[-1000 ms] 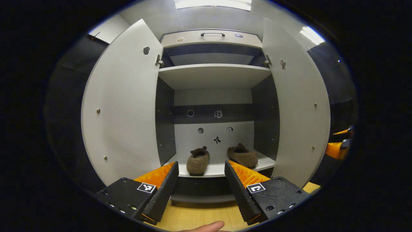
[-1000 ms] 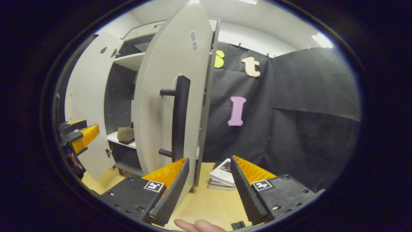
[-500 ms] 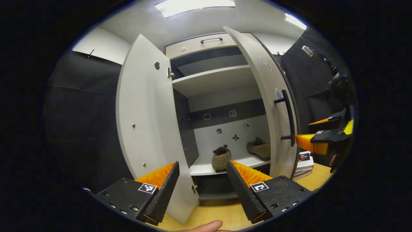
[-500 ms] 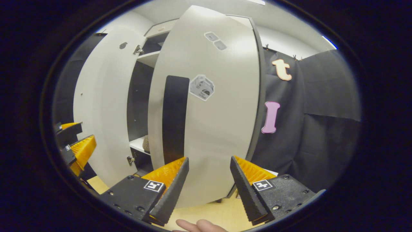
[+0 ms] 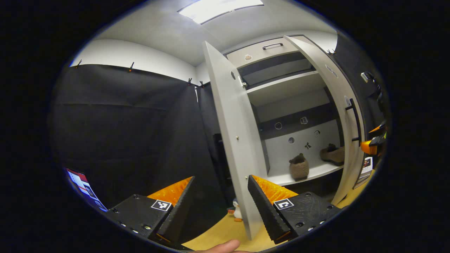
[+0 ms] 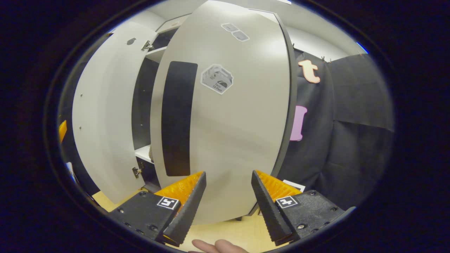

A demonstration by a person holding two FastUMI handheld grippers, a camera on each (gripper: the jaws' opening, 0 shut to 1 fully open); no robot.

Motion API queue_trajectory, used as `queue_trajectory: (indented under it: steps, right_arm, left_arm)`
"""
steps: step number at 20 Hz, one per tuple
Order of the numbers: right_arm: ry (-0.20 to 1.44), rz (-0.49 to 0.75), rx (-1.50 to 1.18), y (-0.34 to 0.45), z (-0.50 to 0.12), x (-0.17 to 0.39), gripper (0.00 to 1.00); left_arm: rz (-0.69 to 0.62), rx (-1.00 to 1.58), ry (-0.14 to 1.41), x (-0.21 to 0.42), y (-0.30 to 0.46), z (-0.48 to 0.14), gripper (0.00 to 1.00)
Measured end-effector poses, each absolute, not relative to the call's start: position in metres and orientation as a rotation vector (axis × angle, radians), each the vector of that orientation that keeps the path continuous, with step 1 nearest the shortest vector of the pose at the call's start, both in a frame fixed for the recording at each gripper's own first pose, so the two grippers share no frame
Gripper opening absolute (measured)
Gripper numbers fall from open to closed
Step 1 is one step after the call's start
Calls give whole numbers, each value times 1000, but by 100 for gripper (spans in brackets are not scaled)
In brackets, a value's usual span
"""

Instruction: Grab one shoe with the right hand and put it into the shoe cabinet, grab the other shoe with the left hand and put it into the shoe cabinet; then close the right door with the right hand and the left door with the left hand.

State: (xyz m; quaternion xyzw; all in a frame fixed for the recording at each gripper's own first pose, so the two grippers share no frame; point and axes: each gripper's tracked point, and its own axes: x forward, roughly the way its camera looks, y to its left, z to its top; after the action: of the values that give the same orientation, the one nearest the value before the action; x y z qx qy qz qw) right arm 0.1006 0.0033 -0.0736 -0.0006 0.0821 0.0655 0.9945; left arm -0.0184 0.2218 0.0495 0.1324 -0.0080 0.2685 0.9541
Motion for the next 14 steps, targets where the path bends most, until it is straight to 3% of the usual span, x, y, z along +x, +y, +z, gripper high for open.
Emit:
queue_trajectory:
  steps: [2, 7, 12, 14]
  right_arm:
    - [155, 132, -21, 9, -72, 93, 86]
    - [173, 121, -158, 4, -90, 72, 86]
    - [215, 109, -194, -2, -104, 69, 89]
    - [233, 104, -170, -1, -106, 72, 89]
  left_arm:
    - [589, 303, -24, -18, 260, 51, 93]
    - [458, 197, 158, 43, 286, -13, 97]
    - [488, 427, 139, 41, 278, -2, 86]
    - [486, 401, 149, 40, 275, 0, 84]
